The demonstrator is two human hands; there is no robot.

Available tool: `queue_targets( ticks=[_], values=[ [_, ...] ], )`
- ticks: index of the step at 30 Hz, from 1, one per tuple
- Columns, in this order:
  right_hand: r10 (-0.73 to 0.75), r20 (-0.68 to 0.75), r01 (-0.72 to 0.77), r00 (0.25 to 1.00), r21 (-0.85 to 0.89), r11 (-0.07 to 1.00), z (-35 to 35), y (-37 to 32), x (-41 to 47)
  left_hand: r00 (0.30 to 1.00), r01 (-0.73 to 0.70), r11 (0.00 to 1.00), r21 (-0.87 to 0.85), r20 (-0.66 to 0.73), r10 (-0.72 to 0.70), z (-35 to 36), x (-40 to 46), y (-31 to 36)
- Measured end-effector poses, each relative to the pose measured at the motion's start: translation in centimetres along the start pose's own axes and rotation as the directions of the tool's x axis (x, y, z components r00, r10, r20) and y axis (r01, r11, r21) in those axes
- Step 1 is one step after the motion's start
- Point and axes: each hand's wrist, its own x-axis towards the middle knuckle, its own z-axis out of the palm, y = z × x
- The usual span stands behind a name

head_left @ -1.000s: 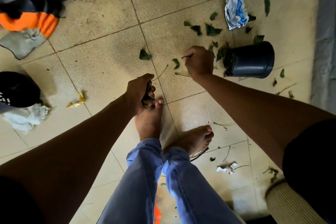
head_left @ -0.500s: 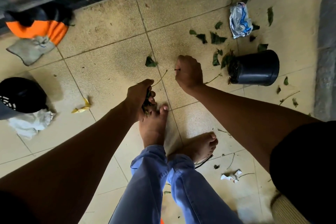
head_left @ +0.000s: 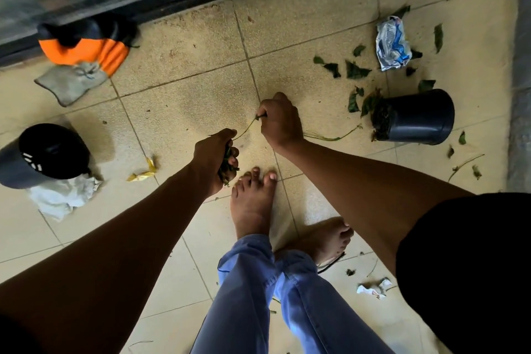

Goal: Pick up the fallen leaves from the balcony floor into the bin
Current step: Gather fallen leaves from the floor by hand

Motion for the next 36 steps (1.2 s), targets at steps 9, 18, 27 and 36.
queue_targets(
  ticks=[9,18,27,36],
  values=[
    [0.225,-0.361,-0.232,0.905,0.026,0.972,-6.6,8.2,-1.4,0.999,0.053,0.998,-0.014,0.012,-0.053,2.0,0.3,-2.4],
    [0.412,-0.307,-0.436,0.858,-0.011,0.900,-7.6,12.3,-0.1,0.999,0.046,0.997,0.069,0.008,-0.047,3.3,-0.2,-1.9],
    [0.375,-0.399,-0.340,0.837,0.159,0.927,-8.9,11.6,0.7,0.999,0.044,0.998,0.034,0.003,-0.044,3.5,-0.3,-1.4],
    [0.377,-0.292,-0.422,0.879,-0.107,0.900,-11.1,12.2,4.4,0.999,0.052,0.998,0.047,0.003,-0.052,3.5,0.1,-1.9]
  ],
)
